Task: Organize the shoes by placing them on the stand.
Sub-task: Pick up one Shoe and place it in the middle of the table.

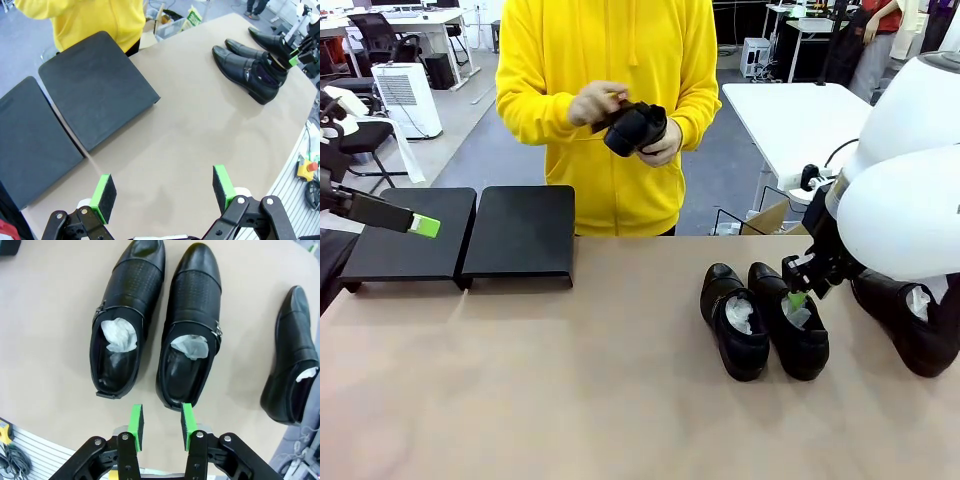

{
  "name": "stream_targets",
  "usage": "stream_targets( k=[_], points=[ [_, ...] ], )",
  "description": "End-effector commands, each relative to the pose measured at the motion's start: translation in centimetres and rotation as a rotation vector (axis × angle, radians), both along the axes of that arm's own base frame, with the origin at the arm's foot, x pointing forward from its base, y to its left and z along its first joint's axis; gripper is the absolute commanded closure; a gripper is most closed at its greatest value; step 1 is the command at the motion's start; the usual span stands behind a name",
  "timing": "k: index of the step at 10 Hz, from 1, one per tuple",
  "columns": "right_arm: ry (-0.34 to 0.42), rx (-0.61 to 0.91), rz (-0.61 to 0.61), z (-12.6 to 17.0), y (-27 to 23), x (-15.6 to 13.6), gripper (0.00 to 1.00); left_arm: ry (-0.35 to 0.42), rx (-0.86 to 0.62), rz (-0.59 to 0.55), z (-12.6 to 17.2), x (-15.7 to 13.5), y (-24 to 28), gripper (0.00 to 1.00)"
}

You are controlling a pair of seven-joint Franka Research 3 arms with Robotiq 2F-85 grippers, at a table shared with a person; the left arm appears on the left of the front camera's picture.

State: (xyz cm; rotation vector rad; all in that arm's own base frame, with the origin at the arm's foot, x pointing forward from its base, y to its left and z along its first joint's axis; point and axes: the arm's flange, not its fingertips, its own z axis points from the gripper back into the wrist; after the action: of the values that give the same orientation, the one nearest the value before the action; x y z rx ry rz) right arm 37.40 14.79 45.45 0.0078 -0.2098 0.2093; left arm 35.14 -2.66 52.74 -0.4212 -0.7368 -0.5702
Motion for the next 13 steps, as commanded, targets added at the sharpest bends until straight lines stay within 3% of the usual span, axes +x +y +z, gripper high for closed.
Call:
stream_targets(
  k=[1, 8, 13],
  points=[
    [-0.015, 0.004, -0.084, -0.3, 1.9, 0.5, 0.57, -0.005, -0.006, -0.018, -0.1, 0.1, 0.2, 0.00],
    [0.076, 0.052, -0.109, -5.2, 4.9, 3.2, 0.57, -0.005, -0.006, -0.018, -0.1, 0.1, 0.2, 0.00],
    [0.100, 0.025, -0.151, -7.8, 5.0, 4.5, 0.57, -0.005, -0.006, -0.018, -0.1, 0.1, 0.2, 0.00]
  ],
)
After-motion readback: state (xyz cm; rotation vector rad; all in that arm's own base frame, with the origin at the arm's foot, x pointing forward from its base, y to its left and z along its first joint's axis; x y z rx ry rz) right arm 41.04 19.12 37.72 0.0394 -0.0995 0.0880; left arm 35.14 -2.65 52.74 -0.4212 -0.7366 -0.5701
